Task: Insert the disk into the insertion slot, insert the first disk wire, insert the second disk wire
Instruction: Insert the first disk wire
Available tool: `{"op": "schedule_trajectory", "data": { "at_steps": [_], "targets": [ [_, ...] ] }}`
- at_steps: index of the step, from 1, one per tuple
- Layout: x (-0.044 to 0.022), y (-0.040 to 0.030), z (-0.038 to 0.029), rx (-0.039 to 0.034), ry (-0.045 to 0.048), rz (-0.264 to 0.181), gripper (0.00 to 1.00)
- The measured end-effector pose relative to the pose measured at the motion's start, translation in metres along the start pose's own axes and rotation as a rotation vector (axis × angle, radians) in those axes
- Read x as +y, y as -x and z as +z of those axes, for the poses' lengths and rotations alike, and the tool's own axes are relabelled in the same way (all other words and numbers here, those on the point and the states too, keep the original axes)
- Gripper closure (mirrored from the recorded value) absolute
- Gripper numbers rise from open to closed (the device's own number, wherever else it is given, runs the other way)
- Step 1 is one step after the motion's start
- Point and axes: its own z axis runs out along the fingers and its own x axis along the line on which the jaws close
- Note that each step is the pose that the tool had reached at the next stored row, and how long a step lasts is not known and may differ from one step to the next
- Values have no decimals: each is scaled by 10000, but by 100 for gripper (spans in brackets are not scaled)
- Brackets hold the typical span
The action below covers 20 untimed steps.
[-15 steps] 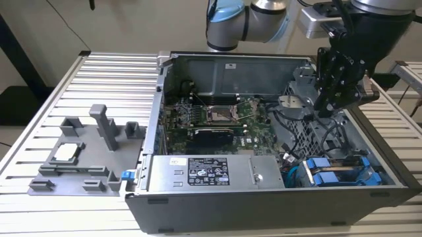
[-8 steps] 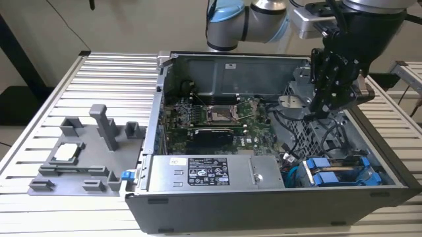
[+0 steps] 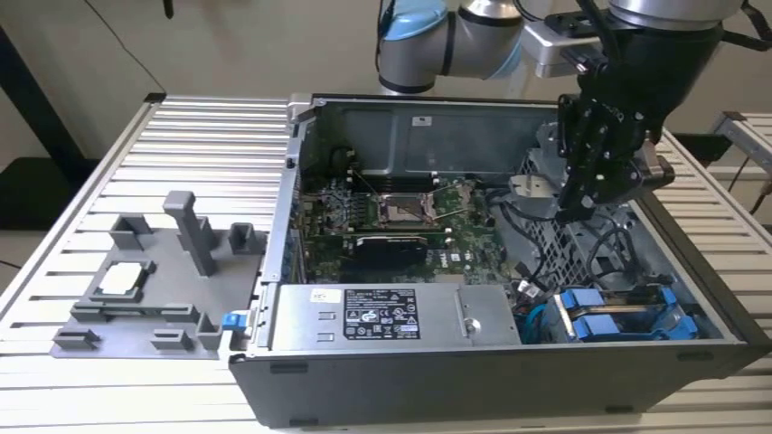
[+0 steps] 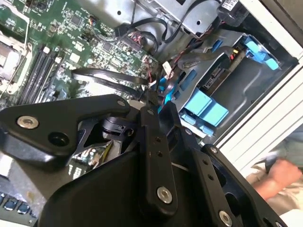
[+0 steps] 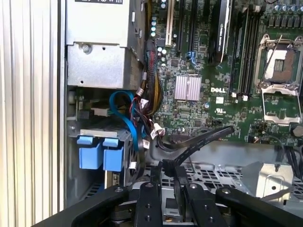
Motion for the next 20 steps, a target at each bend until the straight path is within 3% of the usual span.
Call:
{"op": "schedule_trajectory", "data": {
  "at_steps": [2, 5, 8, 17, 18, 20],
  "targets": [
    [21, 5, 2, 31, -8, -73, 73],
    [54, 8, 1, 151, -21, -169, 73],
    [114, 17, 8, 285, -138, -181, 73],
    [300, 102, 32, 560, -1148, -133, 73],
    [309, 111, 36, 598, -1208, -133, 73],
    [322, 123, 44, 664, -1236, -139, 73]
  ]
}}
